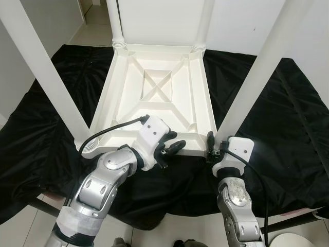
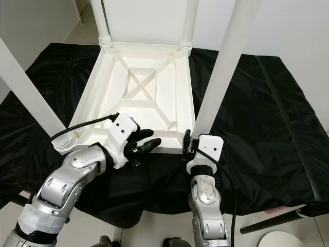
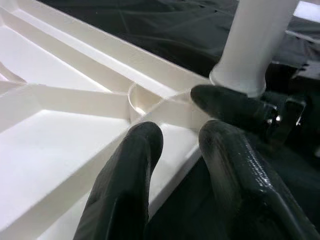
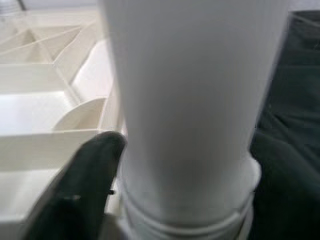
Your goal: Building children table
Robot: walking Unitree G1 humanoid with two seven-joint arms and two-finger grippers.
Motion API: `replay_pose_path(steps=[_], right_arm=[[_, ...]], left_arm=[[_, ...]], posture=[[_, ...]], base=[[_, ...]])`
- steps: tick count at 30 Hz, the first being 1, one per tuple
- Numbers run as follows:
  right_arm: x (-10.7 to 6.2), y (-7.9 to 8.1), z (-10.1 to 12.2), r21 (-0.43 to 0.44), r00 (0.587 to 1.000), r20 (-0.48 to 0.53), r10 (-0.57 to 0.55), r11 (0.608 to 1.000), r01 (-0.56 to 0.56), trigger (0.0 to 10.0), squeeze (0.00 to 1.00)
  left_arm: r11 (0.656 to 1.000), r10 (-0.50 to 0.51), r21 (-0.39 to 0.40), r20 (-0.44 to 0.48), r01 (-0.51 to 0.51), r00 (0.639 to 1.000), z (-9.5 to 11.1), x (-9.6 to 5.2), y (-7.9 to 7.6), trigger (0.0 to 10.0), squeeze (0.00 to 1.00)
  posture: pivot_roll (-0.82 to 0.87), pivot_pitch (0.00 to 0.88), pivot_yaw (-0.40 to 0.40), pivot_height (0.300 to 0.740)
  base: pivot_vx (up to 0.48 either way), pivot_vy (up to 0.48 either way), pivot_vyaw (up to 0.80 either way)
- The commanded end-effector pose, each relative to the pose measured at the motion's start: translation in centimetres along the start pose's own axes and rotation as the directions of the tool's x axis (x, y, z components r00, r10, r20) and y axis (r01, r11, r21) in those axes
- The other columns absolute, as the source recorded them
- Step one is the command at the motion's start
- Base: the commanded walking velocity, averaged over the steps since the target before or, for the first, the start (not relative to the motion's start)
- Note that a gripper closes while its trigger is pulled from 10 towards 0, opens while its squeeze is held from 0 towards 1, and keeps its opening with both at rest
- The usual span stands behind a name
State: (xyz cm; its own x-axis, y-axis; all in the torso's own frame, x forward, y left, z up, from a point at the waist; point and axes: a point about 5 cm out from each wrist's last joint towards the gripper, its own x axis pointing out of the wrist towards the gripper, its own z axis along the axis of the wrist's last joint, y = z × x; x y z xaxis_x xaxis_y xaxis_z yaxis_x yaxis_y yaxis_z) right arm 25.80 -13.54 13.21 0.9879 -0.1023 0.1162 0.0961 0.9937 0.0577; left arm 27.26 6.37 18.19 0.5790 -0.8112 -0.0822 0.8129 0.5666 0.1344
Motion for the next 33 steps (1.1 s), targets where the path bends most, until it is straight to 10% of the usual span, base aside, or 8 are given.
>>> replay_pose_path(steps=[1,6,7,19,25,33], right_arm=[[-0.1,-0.3,-0.1,-0.01,0.999,0.0,0.04,0.999,-0.04,10.0,1.0],[0.5,-1.3,0.7,-0.049,0.981,0.035,0.19,0.981,-0.188,10.0,0.99],[0.7,-1.5,0.8,-0.072,0.973,0.036,0.226,0.972,-0.223,10.0,0.0],[3.3,-3.5,2.8,-0.139,0.857,0.041,0.513,0.852,-0.504,10.0,0.0],[4.4,-3.7,3.4,-0.178,0.692,-0.03,0.721,0.677,-0.714,10.0,0.0],[5.1,-4.5,2.9,-0.165,0.635,-0.091,0.767,0.617,-0.769,9.8,0.0]], left_arm=[[0.996,0.084,0.005,-0.01,-0.084,0.996,-0.3,-0.3,0.4,10.0,0.0],[0.995,0.096,0.008,-0.009,-0.096,0.995,-0.3,-0.4,0.5,10.0,0.0],[0.995,0.097,0.009,-0.008,-0.097,0.995,-0.3,-0.4,0.6,10.0,0.0],[0.994,0.097,0.042,0.004,-0.097,0.995,-0.1,-0.6,0.9,10.0,0.0],[0.999,0.021,0.04,-0.01,-0.021,1.0,-0.8,-0.7,0.1,10.0,0.0],[0.999,-0.032,0.025,-0.037,0.033,0.999,-1.8,-1.0,-0.6,10.0,0.0]], posture=[[0.0,0.13,0.004,0.74],[0.0,0.127,0.005,0.74],[0.01,0.122,0.004,0.74],[0.02,0.099,0.005,0.74],[0.03,0.063,-0.014,0.74],[0.03,0.058,-0.032,0.74]], base=[[0.0,0.0,0.0],[0.0,0.0,0.0],[0.0,0.0,0.0],[0.0,0.0,0.0],[0.0,0.0,0.0],[0.0,0.0,0.0]])
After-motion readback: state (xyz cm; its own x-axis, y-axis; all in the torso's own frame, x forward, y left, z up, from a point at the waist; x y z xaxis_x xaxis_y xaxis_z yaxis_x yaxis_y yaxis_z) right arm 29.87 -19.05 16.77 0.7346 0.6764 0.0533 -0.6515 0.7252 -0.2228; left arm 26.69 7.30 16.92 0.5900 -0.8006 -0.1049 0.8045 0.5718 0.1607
